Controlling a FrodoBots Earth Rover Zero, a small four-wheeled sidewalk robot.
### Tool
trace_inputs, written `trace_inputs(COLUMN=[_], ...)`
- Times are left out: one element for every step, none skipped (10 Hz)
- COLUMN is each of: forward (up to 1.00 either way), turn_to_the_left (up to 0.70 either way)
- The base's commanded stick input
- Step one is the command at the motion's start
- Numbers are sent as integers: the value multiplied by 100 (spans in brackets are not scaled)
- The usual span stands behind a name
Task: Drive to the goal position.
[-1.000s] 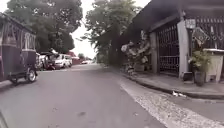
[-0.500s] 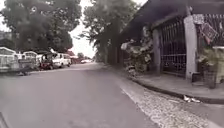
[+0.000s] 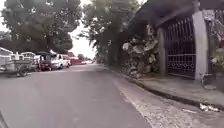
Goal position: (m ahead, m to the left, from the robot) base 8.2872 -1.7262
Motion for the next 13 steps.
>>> trace_inputs(forward=[70,70,70,70,70,70,70,70,70,70,70,70,70], turn_to_the_left=[0,0,0,0,0,0,0,0,0,0,0,0,0])
